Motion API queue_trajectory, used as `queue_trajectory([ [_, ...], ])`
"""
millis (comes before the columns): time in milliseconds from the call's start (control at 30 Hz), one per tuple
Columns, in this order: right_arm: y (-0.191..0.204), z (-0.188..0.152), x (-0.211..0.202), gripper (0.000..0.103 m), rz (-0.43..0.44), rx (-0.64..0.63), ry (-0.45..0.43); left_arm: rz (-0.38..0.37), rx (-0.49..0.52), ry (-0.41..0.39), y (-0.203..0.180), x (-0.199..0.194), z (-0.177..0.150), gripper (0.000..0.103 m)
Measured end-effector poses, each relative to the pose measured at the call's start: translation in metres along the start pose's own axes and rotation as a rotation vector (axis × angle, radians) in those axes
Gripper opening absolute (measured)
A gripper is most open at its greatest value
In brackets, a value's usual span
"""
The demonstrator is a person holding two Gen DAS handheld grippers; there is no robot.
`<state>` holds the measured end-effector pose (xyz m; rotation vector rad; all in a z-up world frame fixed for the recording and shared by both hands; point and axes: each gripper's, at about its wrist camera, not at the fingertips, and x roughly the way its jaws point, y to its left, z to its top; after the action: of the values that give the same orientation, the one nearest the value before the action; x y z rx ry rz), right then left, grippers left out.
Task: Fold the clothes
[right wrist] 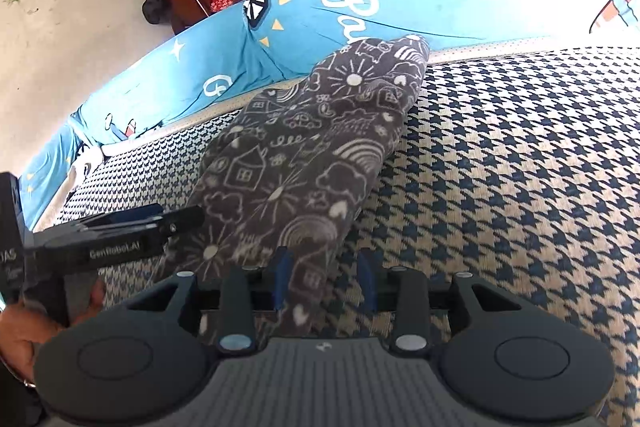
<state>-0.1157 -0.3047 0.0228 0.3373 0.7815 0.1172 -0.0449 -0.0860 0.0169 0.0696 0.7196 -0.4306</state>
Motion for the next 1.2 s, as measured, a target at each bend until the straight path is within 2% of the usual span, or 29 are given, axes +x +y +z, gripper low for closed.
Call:
queue_trajectory([
  [167, -0.007, 0.011, 0.009, 0.038, -0.011, 0.024, -0.005, -0.038, 0.009, 0.028, -0.001, 0.013, 0.006, 0.057],
  [200, -0.009, 0.013, 0.010, 0.038, -0.015, 0.030, -0.007, -0.046, 0.008, 0.035, -0.001, 0.015, 0.007, 0.050],
  [267, -0.012, 0.017, 0.012, 0.038, -0.022, 0.042, -0.010, -0.047, 0.009, 0.043, -0.001, 0.019, 0.007, 0.043],
  [367, -0.018, 0.023, 0.016, 0.039, -0.035, 0.064, -0.016, -0.053, 0.000, 0.052, 0.000, 0.024, 0.008, 0.024],
  [433, -0.023, 0.028, 0.017, 0.039, -0.049, 0.079, -0.023, -0.024, 0.011, 0.040, -0.002, 0.024, 0.008, 0.018],
  [567, -0.033, 0.036, 0.019, 0.040, -0.084, 0.102, -0.041, 0.056, 0.044, 0.014, -0.005, 0.024, 0.007, 0.018],
  [733, -0.050, 0.047, 0.026, 0.046, -0.081, 0.134, -0.041, 0.119, 0.005, 0.056, 0.002, 0.035, 0.002, 0.019],
  [933, -0.066, 0.058, 0.037, 0.046, -0.046, 0.185, -0.048, 0.143, -0.021, 0.076, 0.003, 0.040, -0.007, 0.022],
  [1067, -0.072, 0.067, 0.048, 0.046, -0.027, 0.218, -0.062, 0.174, 0.030, 0.067, -0.008, 0.038, -0.009, 0.023],
  [1200, -0.079, 0.076, 0.058, 0.046, -0.008, 0.251, -0.076, 0.176, 0.021, 0.053, -0.008, 0.032, -0.006, 0.027],
])
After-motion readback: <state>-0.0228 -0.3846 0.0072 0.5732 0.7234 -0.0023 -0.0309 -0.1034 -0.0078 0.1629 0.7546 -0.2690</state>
